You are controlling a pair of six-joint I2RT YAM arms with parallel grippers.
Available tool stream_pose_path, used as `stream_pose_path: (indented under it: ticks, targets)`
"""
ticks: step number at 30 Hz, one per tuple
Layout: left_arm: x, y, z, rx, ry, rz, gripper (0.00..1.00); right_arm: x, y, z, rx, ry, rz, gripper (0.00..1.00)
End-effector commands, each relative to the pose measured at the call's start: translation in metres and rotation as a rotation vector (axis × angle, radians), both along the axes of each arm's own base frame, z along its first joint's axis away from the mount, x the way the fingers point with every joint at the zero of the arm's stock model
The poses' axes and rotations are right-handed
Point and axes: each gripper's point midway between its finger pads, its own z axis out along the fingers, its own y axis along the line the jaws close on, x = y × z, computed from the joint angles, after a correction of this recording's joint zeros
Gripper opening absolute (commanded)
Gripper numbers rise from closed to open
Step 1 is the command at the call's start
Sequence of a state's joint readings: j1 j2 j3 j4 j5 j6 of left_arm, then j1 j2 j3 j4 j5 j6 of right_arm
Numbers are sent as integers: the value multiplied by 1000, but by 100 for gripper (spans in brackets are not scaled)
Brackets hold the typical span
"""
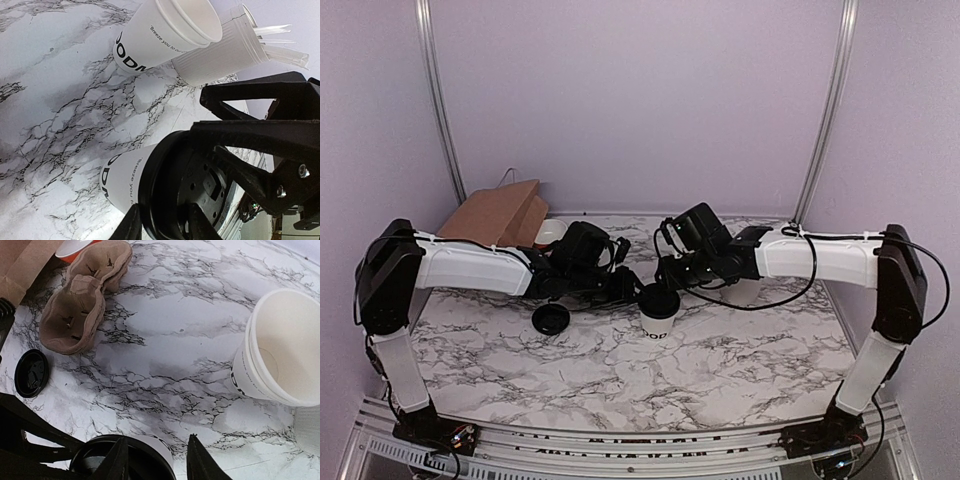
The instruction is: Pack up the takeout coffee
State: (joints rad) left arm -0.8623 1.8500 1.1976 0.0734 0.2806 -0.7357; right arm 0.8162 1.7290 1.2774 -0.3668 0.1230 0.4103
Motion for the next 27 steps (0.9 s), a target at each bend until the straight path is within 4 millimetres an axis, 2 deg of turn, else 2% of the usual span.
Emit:
stream_pose_path:
  ticks: [1,11,13,18,27]
  targets:
    - [-24,41,-84,257,162,11,30,-3,5,-7,-15,5,16,38]
    - [-24,42,-87,263,166,16,31,-18,-10,-35,-54,61,-2,34]
    - [-24,43,-88,268,170,18,31,-32,-4,-43,-68,68,21,34]
    - [-24,44,-90,271,174,25,31,-43,-13,-63,-104,85,3,34]
    - [-23,50,-93,286,178,41,31,-54,-22,-83,-141,81,-13,34]
